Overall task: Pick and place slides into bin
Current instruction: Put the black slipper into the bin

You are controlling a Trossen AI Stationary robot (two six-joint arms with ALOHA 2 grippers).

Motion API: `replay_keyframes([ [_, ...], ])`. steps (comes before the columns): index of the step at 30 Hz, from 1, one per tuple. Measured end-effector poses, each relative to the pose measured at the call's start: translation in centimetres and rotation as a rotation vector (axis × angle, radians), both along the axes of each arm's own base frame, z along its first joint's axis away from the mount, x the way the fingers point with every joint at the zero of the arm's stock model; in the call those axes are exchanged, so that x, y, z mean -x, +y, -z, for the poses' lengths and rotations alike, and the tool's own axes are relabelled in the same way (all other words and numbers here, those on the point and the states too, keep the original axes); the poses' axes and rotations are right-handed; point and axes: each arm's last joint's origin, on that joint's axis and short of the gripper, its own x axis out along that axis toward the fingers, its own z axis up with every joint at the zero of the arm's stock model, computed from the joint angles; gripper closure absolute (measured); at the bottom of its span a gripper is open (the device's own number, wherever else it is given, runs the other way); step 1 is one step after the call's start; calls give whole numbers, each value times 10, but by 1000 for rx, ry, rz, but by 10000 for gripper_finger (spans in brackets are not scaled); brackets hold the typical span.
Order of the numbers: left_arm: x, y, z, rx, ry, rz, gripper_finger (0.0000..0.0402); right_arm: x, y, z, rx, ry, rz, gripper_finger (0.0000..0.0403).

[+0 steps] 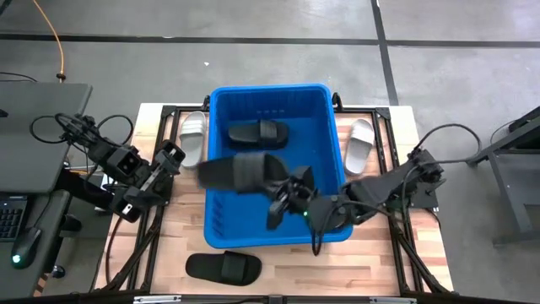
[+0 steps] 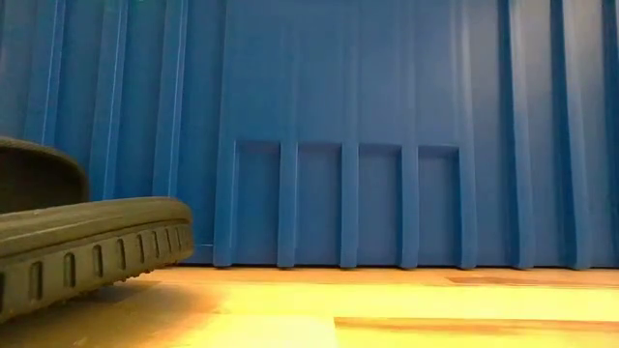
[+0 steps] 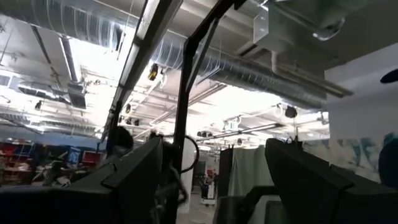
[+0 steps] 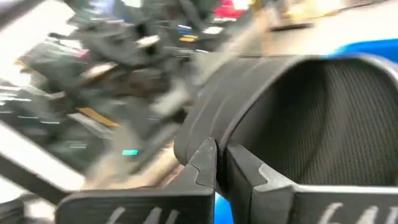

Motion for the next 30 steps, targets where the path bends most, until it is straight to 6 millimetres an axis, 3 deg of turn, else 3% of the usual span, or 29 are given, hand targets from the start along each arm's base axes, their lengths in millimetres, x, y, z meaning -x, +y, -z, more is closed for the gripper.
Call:
replay_keyframes([
  [4,6,2,-4,1,-41,43,126,-4,15,27,-26,-132,-88,403],
  [8,10,4,-6,2,-60,62,126,7,6,40,-51,-211,-79,403],
  [11,11,4,-6,-2,-60,59,126,23,-12,45,-67,-245,-17,403],
  [18,11,4,-6,-29,-68,45,126,53,-63,82,-248,-157,46,403],
  [30,12,4,-6,-28,-74,42,126,36,-155,113,-481,25,84,403],
])
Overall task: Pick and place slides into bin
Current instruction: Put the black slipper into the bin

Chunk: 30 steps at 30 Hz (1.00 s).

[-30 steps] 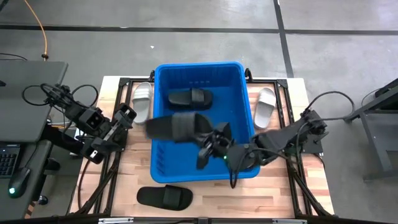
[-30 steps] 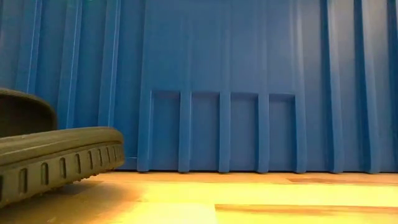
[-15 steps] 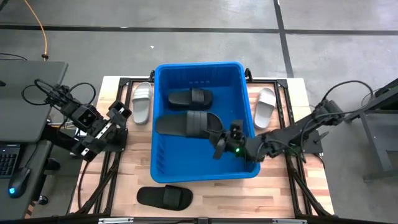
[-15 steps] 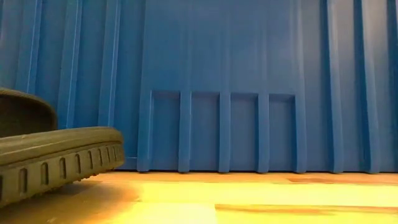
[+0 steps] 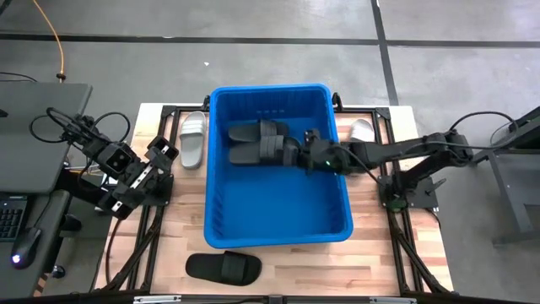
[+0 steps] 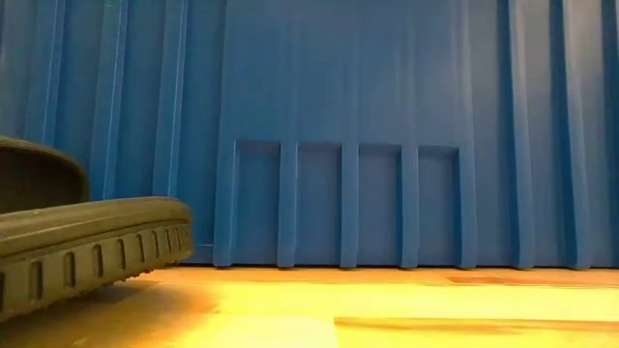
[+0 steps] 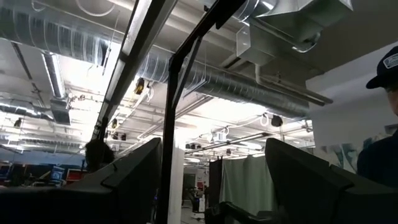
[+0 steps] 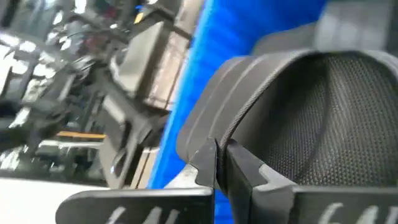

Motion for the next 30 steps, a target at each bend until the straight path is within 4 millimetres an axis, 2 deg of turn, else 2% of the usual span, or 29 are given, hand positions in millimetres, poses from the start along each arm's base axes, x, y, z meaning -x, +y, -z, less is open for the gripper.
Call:
replay_keyframes([
  [3,0,0,0,1,-1,0,126,-3,-15,6,-71,21,-7,403],
  [8,0,0,0,2,1,-2,126,-18,-32,29,-147,98,-46,403],
  [16,0,0,0,6,-3,1,126,-45,-47,56,-196,177,-106,403],
  [20,0,0,0,1,-5,11,126,-56,-52,66,-164,214,-111,403],
  [30,0,0,0,-3,-3,13,126,-65,-70,88,-202,279,-118,403],
])
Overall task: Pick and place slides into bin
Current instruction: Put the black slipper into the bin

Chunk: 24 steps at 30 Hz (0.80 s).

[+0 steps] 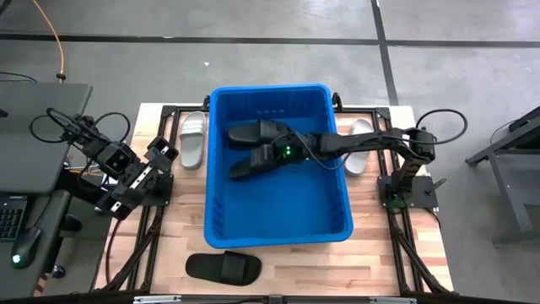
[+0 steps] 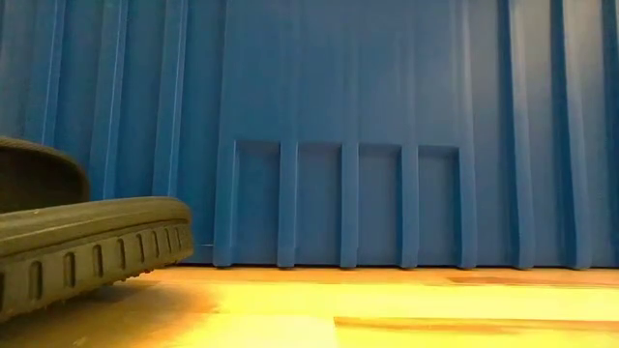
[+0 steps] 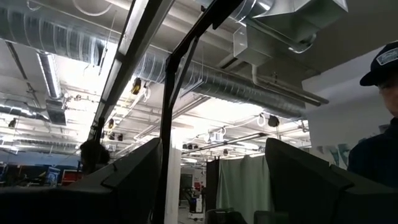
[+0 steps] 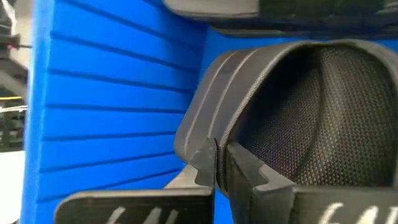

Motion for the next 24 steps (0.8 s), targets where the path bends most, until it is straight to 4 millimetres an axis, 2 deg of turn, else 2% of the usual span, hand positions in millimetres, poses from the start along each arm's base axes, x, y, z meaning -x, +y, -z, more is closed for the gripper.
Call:
replay_keyframes([
  [14,0,0,0,-2,1,-1,126,2,-3,26,-57,151,-9,393],
  [18,0,0,0,-3,4,-1,126,2,-3,30,-77,171,-3,362],
  [24,0,0,0,-4,5,-1,126,1,-6,35,-60,190,30,289],
])
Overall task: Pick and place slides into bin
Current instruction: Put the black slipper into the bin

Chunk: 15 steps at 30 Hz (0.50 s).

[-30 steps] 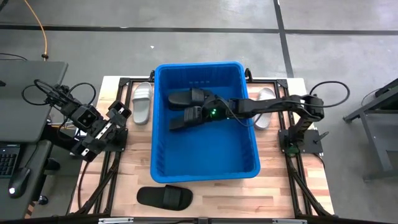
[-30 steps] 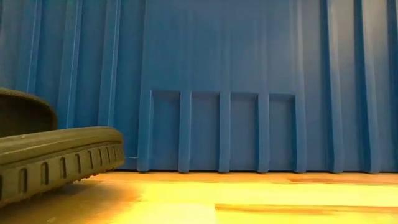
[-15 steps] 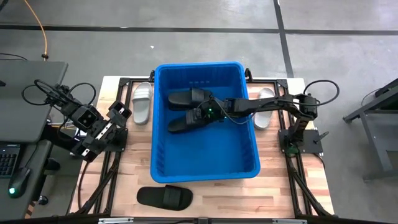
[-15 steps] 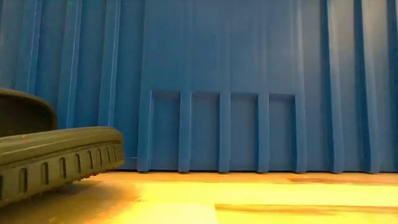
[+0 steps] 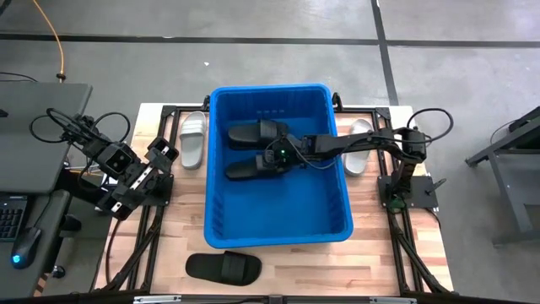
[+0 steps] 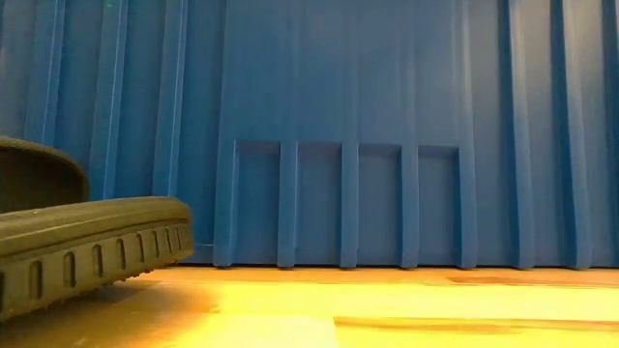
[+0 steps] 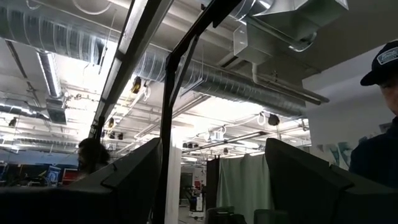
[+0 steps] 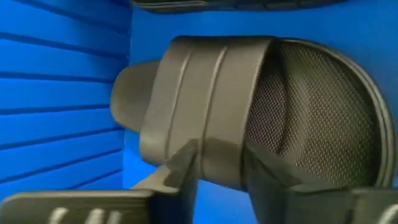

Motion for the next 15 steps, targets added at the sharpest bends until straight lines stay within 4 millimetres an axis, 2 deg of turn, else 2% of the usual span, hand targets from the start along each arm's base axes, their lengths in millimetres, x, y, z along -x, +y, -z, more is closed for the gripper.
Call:
replay_keyframes([
  [9,0,0,0,-2,3,0,126,2,-10,1,-17,4,18,188],
  [15,-1,-1,2,-8,24,-6,126,3,-7,1,-85,6,-9,155],
])
